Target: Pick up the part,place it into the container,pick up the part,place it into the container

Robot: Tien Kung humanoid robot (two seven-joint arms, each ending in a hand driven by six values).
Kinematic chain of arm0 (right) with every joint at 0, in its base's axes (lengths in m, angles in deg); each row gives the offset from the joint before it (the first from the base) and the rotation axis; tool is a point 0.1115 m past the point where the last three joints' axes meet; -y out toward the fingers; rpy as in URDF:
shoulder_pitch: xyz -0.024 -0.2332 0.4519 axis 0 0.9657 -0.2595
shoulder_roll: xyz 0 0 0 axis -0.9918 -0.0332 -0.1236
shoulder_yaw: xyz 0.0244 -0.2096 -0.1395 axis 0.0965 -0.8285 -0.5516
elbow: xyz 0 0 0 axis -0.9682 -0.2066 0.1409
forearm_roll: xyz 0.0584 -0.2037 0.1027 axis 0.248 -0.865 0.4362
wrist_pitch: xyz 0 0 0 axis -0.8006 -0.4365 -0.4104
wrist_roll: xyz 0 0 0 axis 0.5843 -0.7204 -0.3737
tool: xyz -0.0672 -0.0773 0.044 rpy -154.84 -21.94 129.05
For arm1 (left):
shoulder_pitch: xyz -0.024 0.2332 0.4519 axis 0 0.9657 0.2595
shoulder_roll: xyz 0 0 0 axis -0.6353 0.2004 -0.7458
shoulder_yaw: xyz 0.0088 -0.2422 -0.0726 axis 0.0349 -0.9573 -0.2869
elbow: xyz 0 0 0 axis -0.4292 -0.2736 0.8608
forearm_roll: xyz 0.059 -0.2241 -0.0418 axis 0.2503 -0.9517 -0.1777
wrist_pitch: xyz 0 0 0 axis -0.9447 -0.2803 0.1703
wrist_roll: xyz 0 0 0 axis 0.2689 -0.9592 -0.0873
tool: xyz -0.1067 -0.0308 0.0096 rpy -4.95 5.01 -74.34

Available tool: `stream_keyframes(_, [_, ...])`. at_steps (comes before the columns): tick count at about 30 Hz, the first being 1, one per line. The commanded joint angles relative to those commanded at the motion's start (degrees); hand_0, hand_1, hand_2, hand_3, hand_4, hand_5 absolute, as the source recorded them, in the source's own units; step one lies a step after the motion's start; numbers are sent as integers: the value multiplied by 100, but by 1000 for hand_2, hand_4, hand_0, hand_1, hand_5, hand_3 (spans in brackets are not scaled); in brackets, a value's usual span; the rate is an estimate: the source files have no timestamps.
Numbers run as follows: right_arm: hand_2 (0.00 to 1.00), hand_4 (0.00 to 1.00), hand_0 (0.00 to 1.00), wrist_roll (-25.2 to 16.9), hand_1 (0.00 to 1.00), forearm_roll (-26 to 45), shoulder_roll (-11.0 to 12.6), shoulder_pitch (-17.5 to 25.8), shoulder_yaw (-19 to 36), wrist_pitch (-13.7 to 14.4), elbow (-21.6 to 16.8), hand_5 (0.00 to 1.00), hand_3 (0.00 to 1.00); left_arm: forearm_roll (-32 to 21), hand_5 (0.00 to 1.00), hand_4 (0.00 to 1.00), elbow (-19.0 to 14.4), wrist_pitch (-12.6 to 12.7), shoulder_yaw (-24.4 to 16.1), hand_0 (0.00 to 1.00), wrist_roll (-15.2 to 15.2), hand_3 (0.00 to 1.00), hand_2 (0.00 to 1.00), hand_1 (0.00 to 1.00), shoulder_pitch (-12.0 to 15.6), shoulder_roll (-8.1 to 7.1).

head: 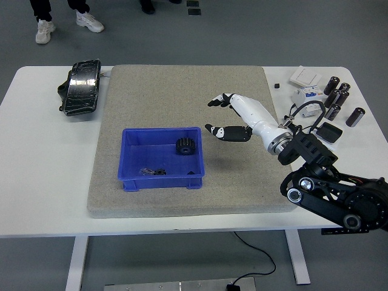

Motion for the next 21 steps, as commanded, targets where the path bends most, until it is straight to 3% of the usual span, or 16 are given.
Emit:
stream_keyframes(10, [696, 718, 647, -1002, 689, 1860, -9, 1022, 1161, -285, 60, 334, 671, -61, 485, 583, 8, -106, 43, 682, 41, 588, 636, 675, -5, 35])
stream_keyframes(16, [695, 723, 658, -1170, 688, 2695, -9, 1357, 1658, -391, 87, 336, 669, -62, 482, 584, 20, -125, 38, 682, 37, 588, 636, 675, -54, 44])
stream_keyframes(21, [697, 725, 660, -1151, 689, 2751, -14, 1439, 1824, -398, 133, 338, 669, 48, 483, 585, 27, -155, -24, 682, 71, 587, 635, 675, -127, 19])
